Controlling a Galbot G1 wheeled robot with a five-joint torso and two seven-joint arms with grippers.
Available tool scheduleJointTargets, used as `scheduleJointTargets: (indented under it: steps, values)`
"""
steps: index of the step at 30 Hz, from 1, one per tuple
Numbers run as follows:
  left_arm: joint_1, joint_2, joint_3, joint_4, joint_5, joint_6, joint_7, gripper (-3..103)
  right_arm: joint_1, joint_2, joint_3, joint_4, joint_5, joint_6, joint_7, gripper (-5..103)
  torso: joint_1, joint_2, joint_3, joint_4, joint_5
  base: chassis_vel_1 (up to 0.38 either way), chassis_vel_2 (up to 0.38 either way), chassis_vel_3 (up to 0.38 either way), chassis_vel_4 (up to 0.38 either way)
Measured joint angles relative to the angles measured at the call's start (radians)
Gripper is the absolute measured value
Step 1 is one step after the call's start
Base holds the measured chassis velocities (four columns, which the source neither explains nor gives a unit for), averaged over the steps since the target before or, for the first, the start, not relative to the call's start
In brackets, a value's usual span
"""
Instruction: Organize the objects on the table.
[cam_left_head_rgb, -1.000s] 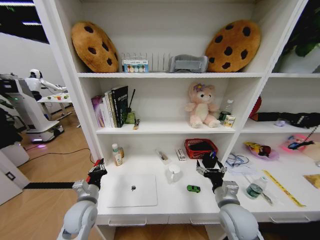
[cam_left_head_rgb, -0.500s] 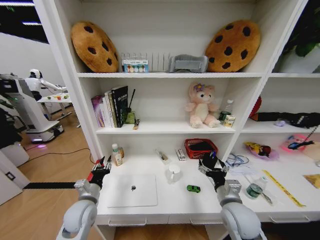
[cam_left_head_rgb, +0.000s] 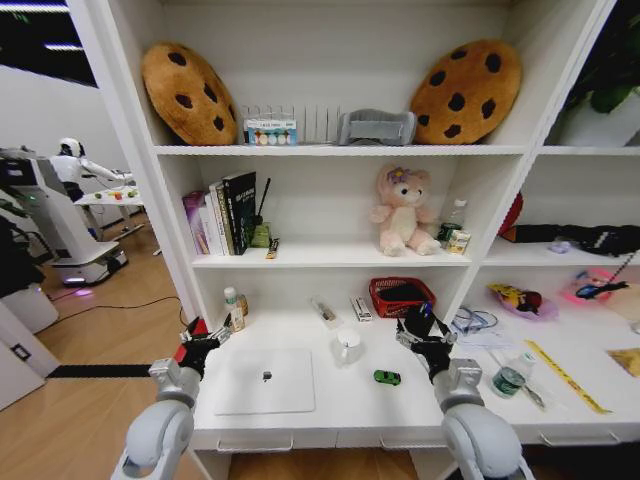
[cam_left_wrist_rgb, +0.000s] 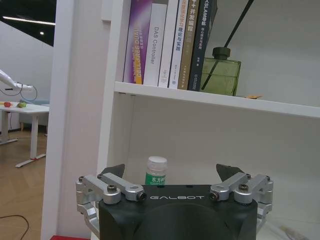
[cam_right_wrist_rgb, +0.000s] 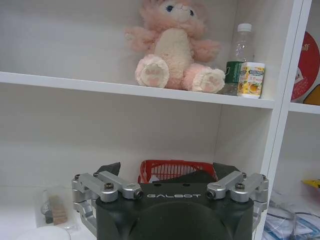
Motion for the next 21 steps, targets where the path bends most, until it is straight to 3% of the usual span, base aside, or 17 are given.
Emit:
scheduleJointTargets:
  steps: [21]
  values:
    - [0.000,0.000,0.000,0.000,0.000,0.001,-0.001,100,0.007,-0.004,-0.002,-0.002,0.004,0.002,0.002,100,0.000,0.000,0.000,0.0000,0.0000,0.000,0.000,0.000,0.000]
